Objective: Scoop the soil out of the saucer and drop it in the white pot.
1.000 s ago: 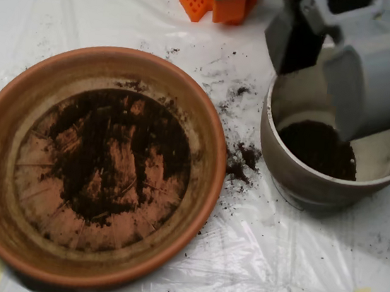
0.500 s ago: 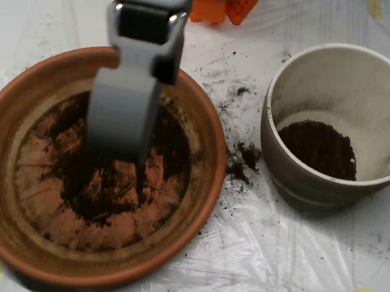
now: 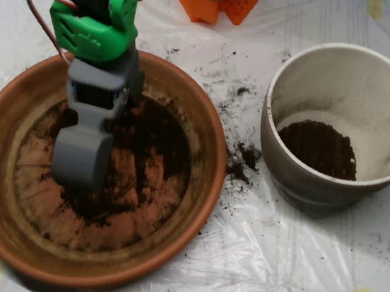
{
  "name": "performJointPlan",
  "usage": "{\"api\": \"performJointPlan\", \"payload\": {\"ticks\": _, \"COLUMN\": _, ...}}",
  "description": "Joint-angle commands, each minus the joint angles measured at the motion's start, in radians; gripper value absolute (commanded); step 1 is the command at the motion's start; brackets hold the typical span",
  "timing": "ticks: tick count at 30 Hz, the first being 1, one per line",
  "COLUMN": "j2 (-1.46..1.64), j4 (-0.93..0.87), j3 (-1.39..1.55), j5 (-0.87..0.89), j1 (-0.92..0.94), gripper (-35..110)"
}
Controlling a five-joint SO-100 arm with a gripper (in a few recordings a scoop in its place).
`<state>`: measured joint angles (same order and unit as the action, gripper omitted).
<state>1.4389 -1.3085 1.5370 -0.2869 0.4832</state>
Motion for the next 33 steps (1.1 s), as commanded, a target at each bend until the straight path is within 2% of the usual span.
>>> {"api": "performJointPlan", "payload": {"ticks": 1, "j2": 0.005, "j4": 0.067, "j3": 0.037, "j5": -0.04, "j1": 0.043, "gripper": 53}}
{"api": "performJointPlan", "payload": {"ticks": 9, "j2": -0.126, "j4": 0.092, "j3": 0.02, "j5": -0.135, "j1": 0.091, "gripper": 57}}
{"api": "performJointPlan", "payload": {"ticks": 14, "j2": -0.235, "j4": 0.034, "j3": -0.067, "j5": -0.167, "j1": 0.106, "gripper": 56}}
{"api": "performJointPlan", "payload": {"ticks": 26, "j2": -0.394, "j4": -0.055, "j3": -0.293, "j5": -0.156, "j1": 0.187, "gripper": 53}}
{"api": "performJointPlan", "payload": {"ticks": 30, "j2": -0.402, "j4": -0.061, "j3": -0.299, "j5": -0.17, "j1": 0.195, "gripper": 48}}
{"api": "performJointPlan", "payload": {"ticks": 33, "j2": -0.403, "j4": -0.061, "j3": -0.298, "j5": -0.173, "j1": 0.193, "gripper": 37}}
